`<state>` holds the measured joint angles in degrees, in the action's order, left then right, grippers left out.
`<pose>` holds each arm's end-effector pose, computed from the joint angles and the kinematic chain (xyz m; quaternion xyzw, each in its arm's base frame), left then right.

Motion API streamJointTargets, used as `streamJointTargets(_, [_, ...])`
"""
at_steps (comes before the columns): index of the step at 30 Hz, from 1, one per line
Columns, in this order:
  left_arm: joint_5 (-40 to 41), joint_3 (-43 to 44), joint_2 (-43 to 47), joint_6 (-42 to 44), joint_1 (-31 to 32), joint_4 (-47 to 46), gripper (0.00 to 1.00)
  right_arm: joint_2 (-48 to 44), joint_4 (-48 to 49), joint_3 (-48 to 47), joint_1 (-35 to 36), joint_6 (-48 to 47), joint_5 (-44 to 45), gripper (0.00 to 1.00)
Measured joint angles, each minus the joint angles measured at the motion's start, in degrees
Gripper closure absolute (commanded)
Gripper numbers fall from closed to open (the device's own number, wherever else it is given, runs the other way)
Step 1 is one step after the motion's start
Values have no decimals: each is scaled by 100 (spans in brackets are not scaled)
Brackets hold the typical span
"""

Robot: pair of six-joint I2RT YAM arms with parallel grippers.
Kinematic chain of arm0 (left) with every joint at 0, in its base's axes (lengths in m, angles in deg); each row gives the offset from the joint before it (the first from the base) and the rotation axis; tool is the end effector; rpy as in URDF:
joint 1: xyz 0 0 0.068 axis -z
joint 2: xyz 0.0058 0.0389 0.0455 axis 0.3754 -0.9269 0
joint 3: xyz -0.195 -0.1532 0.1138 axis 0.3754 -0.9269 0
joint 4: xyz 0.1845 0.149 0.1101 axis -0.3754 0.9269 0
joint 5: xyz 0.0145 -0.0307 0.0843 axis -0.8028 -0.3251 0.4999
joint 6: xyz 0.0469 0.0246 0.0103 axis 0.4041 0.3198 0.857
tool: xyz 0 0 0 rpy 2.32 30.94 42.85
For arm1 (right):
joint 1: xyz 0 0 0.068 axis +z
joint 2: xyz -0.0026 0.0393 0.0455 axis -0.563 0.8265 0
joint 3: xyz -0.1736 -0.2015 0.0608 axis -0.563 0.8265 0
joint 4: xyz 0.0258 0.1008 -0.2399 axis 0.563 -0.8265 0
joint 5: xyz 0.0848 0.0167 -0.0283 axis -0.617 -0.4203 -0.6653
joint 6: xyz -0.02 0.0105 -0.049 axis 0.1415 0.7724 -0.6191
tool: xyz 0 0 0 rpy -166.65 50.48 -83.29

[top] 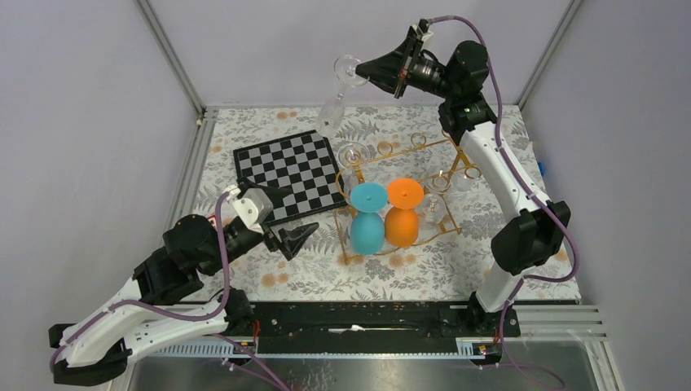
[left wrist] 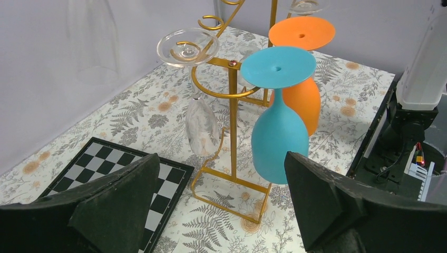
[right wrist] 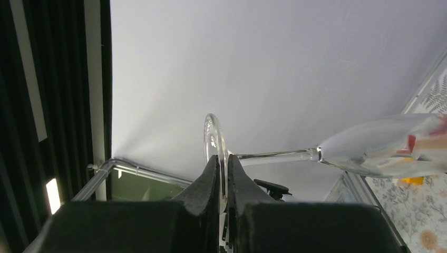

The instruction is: Place the wine glass upside down on the wine glass rack

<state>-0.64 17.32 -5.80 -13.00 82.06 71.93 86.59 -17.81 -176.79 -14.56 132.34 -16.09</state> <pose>0.0562 -0.0878 0.4032 0.3403 0.6226 -0.2830 0.6453 0.3612 0.1584 0.4920 -0.0093 0.6074 0.7530 0.2530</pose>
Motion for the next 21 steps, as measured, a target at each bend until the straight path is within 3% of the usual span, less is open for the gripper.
streamJointTargets(11, [166, -13, 31, -354, 0, 9, 1, -1054, -872, 1390, -168, -1276, 411, 100])
streamJointTargets(21, [304, -120, -4, -787, 0, 20, 1, -1784, -1027, 2516, -317, -1690, 564, 100])
